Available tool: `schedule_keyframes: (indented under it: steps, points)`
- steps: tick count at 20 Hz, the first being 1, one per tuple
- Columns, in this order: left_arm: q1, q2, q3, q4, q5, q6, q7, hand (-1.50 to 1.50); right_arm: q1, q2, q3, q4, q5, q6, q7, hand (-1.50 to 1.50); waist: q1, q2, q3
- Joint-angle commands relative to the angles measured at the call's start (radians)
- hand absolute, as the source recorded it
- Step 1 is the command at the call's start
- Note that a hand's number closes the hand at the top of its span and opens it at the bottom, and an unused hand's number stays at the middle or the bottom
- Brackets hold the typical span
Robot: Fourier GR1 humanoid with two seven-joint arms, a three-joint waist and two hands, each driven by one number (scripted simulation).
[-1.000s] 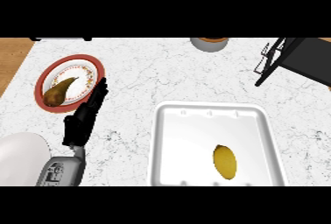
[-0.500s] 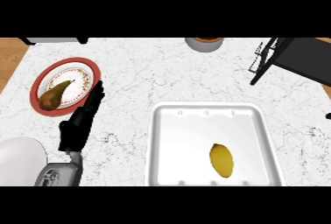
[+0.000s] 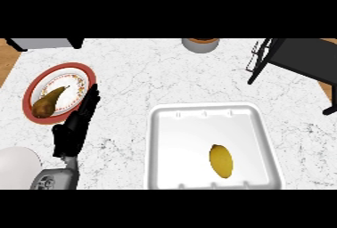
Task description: Pick the tomato from the tray and place it in the tiered shelf
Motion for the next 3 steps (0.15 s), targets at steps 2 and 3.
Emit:
schedule_keyframes:
  steps: [2,3]
  points:
    - [0.059,0.01,-0.001,-0.018,0.005,-0.015,-0.027,0.0,0.204,0.029,-0.216,-0.248,-0.19,0.217,0.024,-1.5,-0.005,0.0,0.001]
    - [0.032,-0.005,-0.009,-0.022,-0.008,0.006,-0.007,0.0,0.237,0.097,-0.234,-0.303,-0.221,0.23,0.033,-1.5,0.002,0.003,0.001]
